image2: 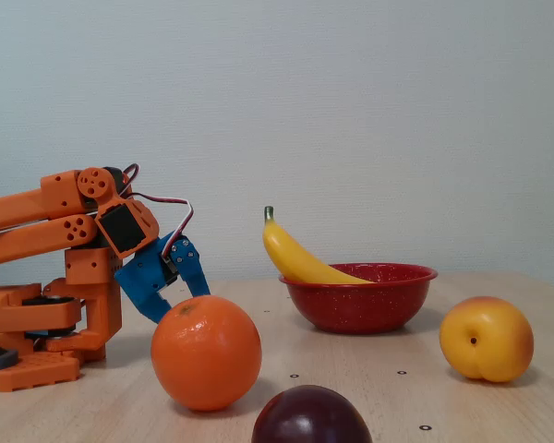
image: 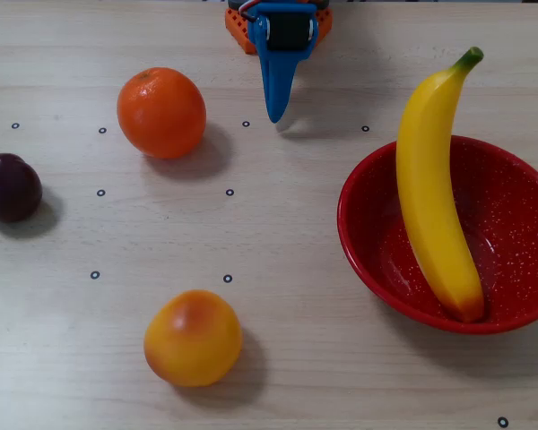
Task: Put banana in the red bowl.
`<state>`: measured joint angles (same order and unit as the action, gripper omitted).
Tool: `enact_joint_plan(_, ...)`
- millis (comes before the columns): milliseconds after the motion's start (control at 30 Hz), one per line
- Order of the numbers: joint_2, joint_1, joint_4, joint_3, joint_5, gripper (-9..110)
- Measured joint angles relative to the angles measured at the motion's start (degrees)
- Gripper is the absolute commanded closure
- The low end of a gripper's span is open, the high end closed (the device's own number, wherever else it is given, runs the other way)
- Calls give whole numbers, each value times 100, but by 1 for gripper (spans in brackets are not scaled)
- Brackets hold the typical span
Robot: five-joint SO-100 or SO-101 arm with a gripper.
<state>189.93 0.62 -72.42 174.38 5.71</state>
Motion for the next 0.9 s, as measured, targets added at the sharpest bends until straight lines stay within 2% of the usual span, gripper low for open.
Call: enact_joint_plan(900,0,0,0,0,-79,101)
